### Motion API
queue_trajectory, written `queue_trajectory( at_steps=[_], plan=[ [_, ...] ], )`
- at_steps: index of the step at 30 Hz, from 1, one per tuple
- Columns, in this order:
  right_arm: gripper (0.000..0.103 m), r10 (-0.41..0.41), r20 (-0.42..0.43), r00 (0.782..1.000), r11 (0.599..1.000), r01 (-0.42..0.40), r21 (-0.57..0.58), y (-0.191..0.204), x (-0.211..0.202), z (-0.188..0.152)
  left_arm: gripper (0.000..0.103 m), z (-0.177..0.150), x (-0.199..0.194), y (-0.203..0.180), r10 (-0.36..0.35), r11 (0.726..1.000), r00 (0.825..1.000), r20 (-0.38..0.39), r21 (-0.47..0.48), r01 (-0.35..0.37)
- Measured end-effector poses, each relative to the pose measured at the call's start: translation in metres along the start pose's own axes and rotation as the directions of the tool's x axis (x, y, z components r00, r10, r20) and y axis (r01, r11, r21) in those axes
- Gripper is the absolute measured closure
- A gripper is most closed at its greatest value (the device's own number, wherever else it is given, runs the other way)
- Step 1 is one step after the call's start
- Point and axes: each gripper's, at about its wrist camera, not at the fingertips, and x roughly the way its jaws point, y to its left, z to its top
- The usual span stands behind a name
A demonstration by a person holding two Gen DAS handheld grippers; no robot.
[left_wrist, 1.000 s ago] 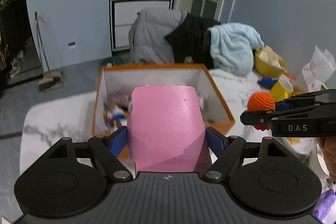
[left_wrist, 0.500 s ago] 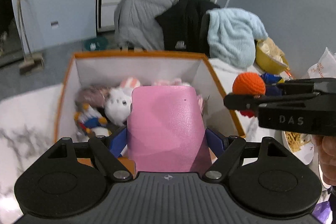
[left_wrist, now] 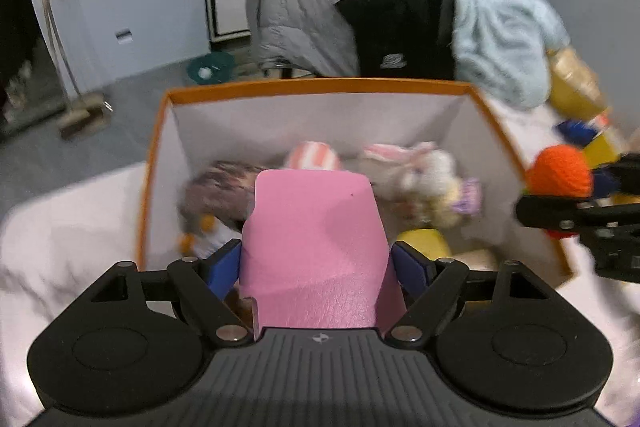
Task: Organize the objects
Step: 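Lift and carry the wallet with left tool while right tool carries the ball over the orange box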
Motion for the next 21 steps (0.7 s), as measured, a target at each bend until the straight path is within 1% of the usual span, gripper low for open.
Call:
queue_trajectory(
  at_steps=[1,6,8,9,11,12,16,18,21],
  plan=[
    [0.062,-0.001,-0.005,1.000,1.000,0.001,-0.001,0.001,0.004,0.000,0.010,0.001,0.004,0.001,0.017,1.000,1.000,-0.006,0.023,-0.016],
    [0.062,-0.007,-0.041,0.999,1.000,0.006,-0.009,0.003,0.026,-0.001,0.010,-0.004,0.025,0.007,0.078,0.994,0.996,-0.050,0.080,-0.074],
    [0.062,-0.008,-0.057,0.998,1.000,0.007,-0.018,0.005,0.035,-0.002,0.009,-0.008,0.033,0.007,0.067,0.994,0.995,-0.076,0.095,-0.060],
    [0.062,-0.009,-0.068,0.998,1.000,0.007,-0.024,0.006,0.040,-0.002,0.008,-0.011,0.037,0.004,0.074,0.991,0.993,-0.087,0.119,-0.063],
    [0.062,-0.010,-0.085,0.996,0.999,0.007,-0.032,0.007,0.050,-0.003,0.008,-0.016,0.041,-0.006,0.119,0.976,0.989,-0.087,0.193,-0.100],
    [0.062,-0.011,-0.093,0.996,0.999,0.008,-0.037,0.008,0.055,-0.004,0.009,-0.017,0.043,-0.009,0.125,0.973,0.988,-0.088,0.206,-0.105],
    [0.062,-0.014,-0.117,0.993,0.999,0.008,-0.048,0.011,0.072,-0.006,0.009,-0.017,0.054,-0.013,0.155,0.968,0.980,-0.121,0.219,-0.126],
    [0.062,-0.019,-0.123,0.992,0.998,0.012,-0.055,0.012,0.079,-0.007,0.009,-0.015,0.058,-0.010,0.132,0.975,0.981,-0.139,0.196,-0.104],
    [0.062,-0.025,-0.136,0.990,0.998,0.016,-0.068,0.015,0.088,-0.008,0.009,-0.012,0.061,-0.008,0.128,0.977,0.979,-0.156,0.189,-0.098]
  ],
)
